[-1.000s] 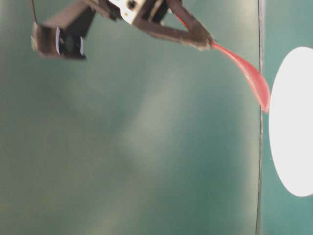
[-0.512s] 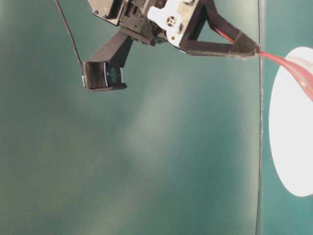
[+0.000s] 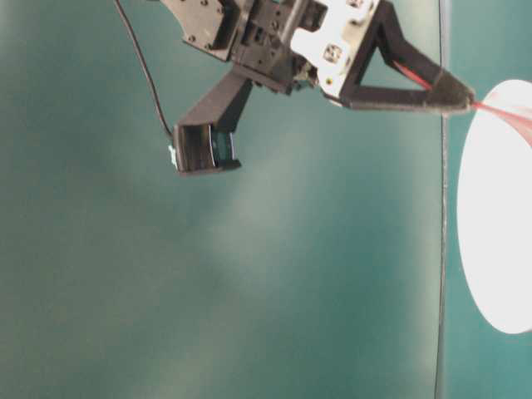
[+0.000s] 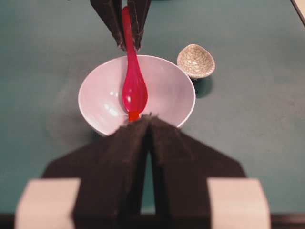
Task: Grip the spoon and scoop the red block from the bowl with right arm.
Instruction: 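Lower the spoon bowl into the white bowl beside the red cube, then slide the spoon under the red cube toward the bowl's left edge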
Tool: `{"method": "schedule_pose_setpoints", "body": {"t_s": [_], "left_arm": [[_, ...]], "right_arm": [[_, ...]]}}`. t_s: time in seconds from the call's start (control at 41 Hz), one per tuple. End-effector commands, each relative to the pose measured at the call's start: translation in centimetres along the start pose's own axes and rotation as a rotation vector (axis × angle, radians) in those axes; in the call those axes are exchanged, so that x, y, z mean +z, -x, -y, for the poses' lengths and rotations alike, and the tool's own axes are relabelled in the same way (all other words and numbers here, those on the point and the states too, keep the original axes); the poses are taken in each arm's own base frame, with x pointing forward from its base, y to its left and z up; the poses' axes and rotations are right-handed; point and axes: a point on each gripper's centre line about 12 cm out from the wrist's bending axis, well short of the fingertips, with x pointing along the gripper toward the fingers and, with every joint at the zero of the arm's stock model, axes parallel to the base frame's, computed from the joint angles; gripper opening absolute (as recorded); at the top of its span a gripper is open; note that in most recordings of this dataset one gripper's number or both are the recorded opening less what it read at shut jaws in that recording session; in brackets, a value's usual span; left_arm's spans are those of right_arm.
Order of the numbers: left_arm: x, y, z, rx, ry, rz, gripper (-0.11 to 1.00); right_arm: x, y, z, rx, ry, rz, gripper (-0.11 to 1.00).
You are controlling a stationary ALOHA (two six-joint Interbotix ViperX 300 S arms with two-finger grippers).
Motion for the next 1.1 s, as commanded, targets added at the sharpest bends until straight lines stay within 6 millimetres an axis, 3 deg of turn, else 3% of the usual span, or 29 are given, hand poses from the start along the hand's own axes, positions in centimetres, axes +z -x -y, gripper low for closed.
{"method": "schedule_pose_setpoints", "body": {"t_s": [0.0, 0.293, 0.658, 1.073], "left_arm": [[0.6, -0.1, -0.1, 0.006, -0.003, 0.012, 0.00], [0.7, 0.0, -0.6, 0.030, 0.003, 0.015, 0.00], [0.6, 0.0, -0.7, 0.032, 0.000, 0.013, 0.00], [0.6, -0.1, -0.6, 0.030, 0.003, 0.007, 0.00]], "right_arm": [[1.7, 0.6, -0.2, -0.005, 0.020, 0.056, 0.24], [3.9, -0.1, -0.5, -0.009, 0.046, 0.083, 0.24], [3.9, -0.5, -2.3, 0.015, 0.084, 0.079, 0.24], [4.9, -0.4, -2.2, 0.002, 0.079, 0.151, 0.24]]}}
